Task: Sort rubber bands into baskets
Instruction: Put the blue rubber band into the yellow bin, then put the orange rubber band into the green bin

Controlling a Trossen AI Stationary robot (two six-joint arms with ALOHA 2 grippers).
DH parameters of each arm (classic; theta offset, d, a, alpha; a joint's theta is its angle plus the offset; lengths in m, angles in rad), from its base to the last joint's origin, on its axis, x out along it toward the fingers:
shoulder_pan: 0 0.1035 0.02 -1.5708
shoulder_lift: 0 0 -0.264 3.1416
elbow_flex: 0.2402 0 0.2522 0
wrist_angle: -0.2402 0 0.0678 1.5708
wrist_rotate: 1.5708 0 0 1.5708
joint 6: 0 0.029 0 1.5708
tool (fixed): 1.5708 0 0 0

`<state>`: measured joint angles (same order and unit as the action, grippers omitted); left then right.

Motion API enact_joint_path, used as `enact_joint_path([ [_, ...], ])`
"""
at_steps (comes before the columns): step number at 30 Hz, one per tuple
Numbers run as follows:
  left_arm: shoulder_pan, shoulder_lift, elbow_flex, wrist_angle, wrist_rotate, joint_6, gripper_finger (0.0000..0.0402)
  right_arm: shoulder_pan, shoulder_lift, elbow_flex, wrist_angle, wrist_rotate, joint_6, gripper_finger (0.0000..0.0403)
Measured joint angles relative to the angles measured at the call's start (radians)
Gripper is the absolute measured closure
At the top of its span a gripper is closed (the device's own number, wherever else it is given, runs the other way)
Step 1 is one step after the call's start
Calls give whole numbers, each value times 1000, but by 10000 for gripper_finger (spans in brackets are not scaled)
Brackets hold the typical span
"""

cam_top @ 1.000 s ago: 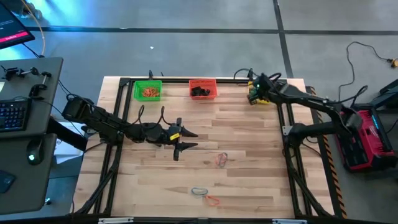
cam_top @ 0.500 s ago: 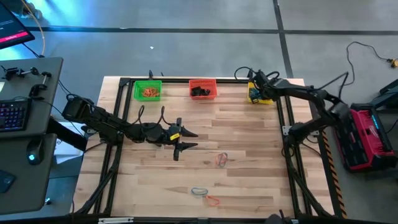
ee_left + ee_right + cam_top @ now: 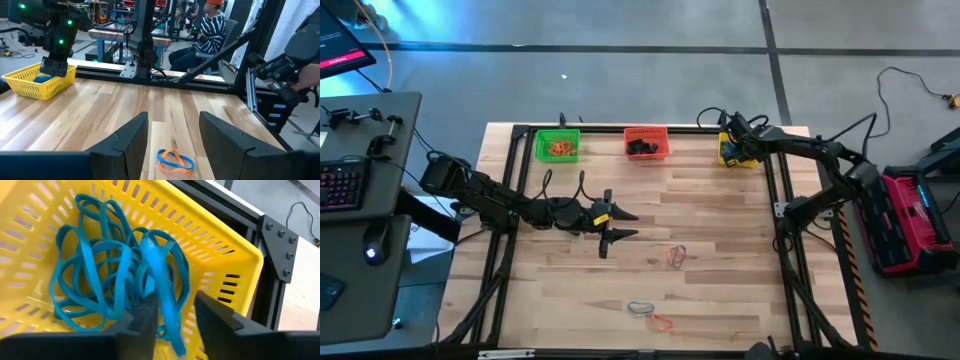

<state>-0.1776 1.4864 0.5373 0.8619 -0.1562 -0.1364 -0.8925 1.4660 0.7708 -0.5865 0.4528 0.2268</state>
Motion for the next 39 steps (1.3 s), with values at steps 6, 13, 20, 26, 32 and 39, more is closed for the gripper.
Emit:
enact_joint_path([
  [6,0,0,0,-4,0,8,231,8,-15,0,-2,21,-25,223],
  [13,0,0,0,-4,3,8,231,65,-163,0,-25,48,-52,210],
  [20,0,0,0,6,46,-11,231,276,-289,0,-114,-79,-23,210],
  [26,-1,7,-1,18,50,-17,231,585,-295,0,-51,-148,0,210],
  [32,-6,7,-1,28,77,-10,231,869,-290,0,72,-301,-26,210],
  [39,-36,8,-2,46,91,23,232,1066,-198,0,250,-247,-24,210],
])
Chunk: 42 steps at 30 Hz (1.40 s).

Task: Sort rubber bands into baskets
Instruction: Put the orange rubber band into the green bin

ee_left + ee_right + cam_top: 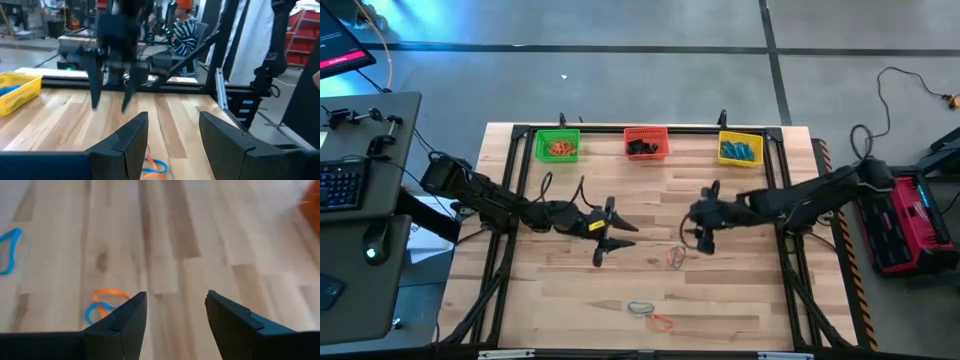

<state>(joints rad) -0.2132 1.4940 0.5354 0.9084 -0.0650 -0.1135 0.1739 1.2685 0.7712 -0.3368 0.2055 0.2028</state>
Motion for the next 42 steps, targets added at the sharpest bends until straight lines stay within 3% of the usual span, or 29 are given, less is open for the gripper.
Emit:
enact_joint_path([
  [8,-11,0,0,5,1,21,232,66,184,0,161,-24,-2,210],
  [17,-11,0,0,-3,28,21,232,109,301,0,267,-53,-15,210],
  [29,-11,0,0,-22,28,3,232,128,469,60,306,-42,-93,214],
  [36,-11,0,0,-27,28,3,232,127,566,182,175,-19,-160,263],
  [42,-11,0,0,-34,28,3,232,125,574,259,128,-13,-190,353],
])
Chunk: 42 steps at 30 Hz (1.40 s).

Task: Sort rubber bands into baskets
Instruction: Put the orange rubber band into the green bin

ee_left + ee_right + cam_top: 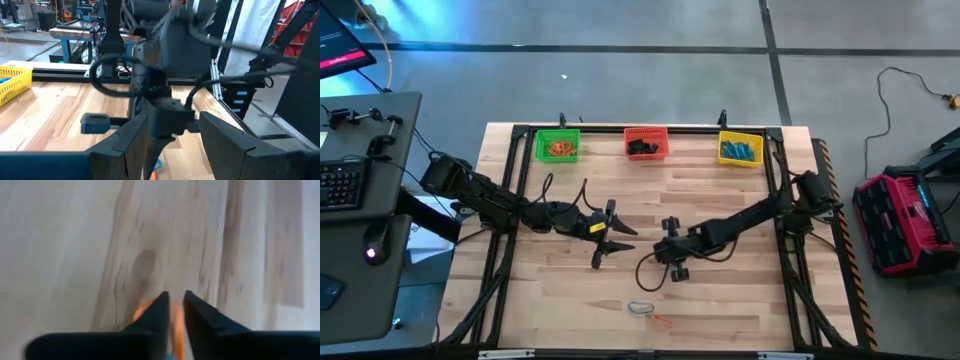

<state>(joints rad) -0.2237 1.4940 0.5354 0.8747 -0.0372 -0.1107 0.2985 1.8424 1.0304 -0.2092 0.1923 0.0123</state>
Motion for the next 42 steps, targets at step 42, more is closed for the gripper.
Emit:
enact_joint_path([
  [42,0,0,0,-26,0,0,232,-25,69,120,-203,-56,-81,390],
])
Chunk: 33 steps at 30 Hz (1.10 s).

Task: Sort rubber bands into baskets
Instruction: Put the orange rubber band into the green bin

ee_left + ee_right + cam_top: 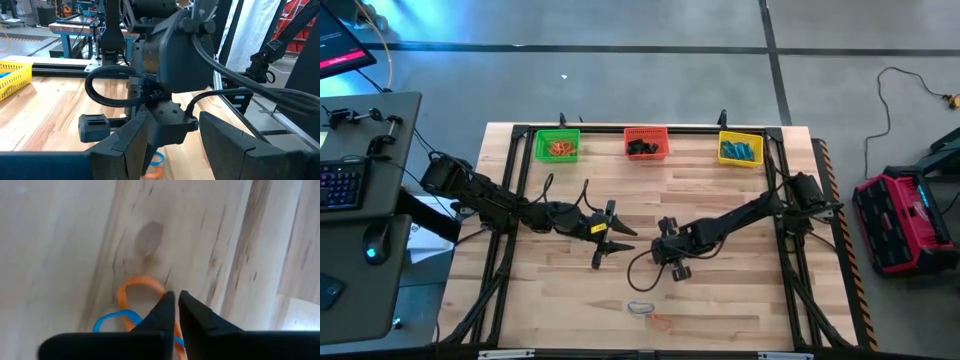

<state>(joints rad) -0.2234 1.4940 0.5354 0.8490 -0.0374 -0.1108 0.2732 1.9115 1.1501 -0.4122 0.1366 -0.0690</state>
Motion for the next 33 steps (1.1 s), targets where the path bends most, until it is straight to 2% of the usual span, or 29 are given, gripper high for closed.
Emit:
enact_joint_path([
  [7,0,0,0,-3,0,0,232,3,-15,50,-25,1,2,400],
  [9,0,0,0,-9,0,0,232,5,-15,60,-43,1,17,392],
  [17,0,0,0,-15,0,-1,232,14,-15,66,-137,2,16,293],
  [21,0,0,0,-15,0,-1,232,15,-15,66,-138,2,9,263],
  [33,0,0,0,-16,0,-1,232,42,-23,66,-137,62,-17,258],
])
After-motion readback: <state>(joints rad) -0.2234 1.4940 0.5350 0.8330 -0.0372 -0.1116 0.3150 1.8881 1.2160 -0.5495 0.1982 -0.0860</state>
